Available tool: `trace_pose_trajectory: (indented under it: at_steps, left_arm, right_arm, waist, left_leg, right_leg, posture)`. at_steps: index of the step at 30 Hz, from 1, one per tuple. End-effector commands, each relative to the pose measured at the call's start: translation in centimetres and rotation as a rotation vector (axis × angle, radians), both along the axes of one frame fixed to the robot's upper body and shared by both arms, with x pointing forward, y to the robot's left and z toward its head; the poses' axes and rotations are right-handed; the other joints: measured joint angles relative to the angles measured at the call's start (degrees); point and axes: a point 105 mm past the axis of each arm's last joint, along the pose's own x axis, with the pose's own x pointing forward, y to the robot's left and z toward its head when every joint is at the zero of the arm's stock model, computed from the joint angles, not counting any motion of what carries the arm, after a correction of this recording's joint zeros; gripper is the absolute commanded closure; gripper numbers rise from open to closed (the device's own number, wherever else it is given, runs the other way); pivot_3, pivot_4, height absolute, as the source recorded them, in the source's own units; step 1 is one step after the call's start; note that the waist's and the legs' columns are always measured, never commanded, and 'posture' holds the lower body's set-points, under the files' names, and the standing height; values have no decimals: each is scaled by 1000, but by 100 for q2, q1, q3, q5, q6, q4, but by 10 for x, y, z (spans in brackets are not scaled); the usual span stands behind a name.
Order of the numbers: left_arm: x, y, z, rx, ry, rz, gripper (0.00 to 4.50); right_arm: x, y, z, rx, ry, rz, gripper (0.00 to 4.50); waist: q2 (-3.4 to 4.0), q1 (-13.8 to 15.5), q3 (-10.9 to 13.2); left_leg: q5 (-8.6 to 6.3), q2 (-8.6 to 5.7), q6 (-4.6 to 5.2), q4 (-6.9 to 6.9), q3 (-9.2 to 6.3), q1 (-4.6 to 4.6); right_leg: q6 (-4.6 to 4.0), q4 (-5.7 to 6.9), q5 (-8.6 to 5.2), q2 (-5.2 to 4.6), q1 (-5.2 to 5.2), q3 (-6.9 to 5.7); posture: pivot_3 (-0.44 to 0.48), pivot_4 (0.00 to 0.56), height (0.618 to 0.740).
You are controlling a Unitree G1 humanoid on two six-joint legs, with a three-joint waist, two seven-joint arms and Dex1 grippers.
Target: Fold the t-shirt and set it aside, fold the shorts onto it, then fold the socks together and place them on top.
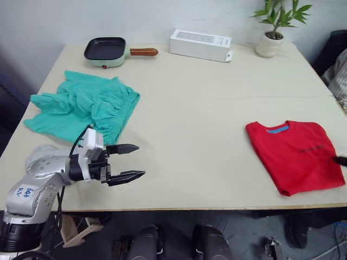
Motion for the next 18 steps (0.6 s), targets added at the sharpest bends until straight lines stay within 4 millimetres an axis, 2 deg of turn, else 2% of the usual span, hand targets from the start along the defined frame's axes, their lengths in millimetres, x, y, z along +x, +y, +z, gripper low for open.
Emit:
trace_pose_trajectory:
  at_steps: [1, 3, 5, 8, 10, 15, 17, 18]
  left_arm:
    - [9, 25, 5, -3, -71, 135, 0]
    - [15, 39, 3, -3, -101, 220, 0]
    - [18, 55, 2, -1, -130, 312, 0]
    - [19, 83, 3, 27, -183, 460, 0]
    - [15, 102, 6, 45, -215, 554, 0]
    - [-12, 151, -2, 108, -226, 764, 0]
    - [-25, 167, -6, 121, -217, 840, 0]
    - [-33, 175, -8, 131, -209, 877, 0]
  right_arm:
    - [21, 31, 52, -97, -251, 214, 18]
    - [33, 62, 61, -89, -354, 351, 18]
    - [39, 105, 59, -86, -428, 523, 18]
    - [31, 173, 37, -29, -488, 709, 18]
    - [21, 208, 17, -4, -480, 788, 18]
    - [7, 255, -14, 112, -460, 830, 18]
    - [4, 264, -20, 145, -454, 834, 18]
    - [3, 267, -21, 171, -456, 826, 18]
  waist:
    - [0, -67, 1]
    - [-1, -128, 0]
    - [-11, -142, -1]
    - [-19, -48, -4]
    - [-18, 0, -3]
    - [-18, 119, -3]
    - [-28, 118, -8]
    - [-34, 120, -11]
  left_leg:
    - [0, 3, -2, 1, 1, 2]
    - [2, 20, -9, -1, 16, 13]
    - [-1, 45, -23, 0, 17, 16]
    - [-14, 69, -52, -1, 1, 16]
    - [-18, 70, -61, -9, -4, 7]
    - [-37, 58, -32, 6, 14, -3]
    - [-52, 54, -19, 10, 20, -2]
    - [-69, 52, -42, 14, 19, 0]
  right_leg:
    - [0, 0, 0, -1, 1, 1]
    - [-3, 1, 0, -2, 1, 2]
    - [-15, 1, 7, -3, 1, 2]
    - [-37, 20, 2, 10, -5, -14]
    - [-50, 54, -9, 13, -27, -18]
    - [-46, 47, -12, 4, -30, -10]
    - [-32, 25, -4, -4, -27, -1]
    - [-31, 6, -3, -6, -21, 1]
  posture:
    - [0, 150, 740]
    - [0, 150, 740]
    - [0, 150, 740]
    - [0, 150, 740]
    - [0, 150, 740]
    - [0, 150, 740]
    - [0, 150, 740]
    - [0, 150, 740]
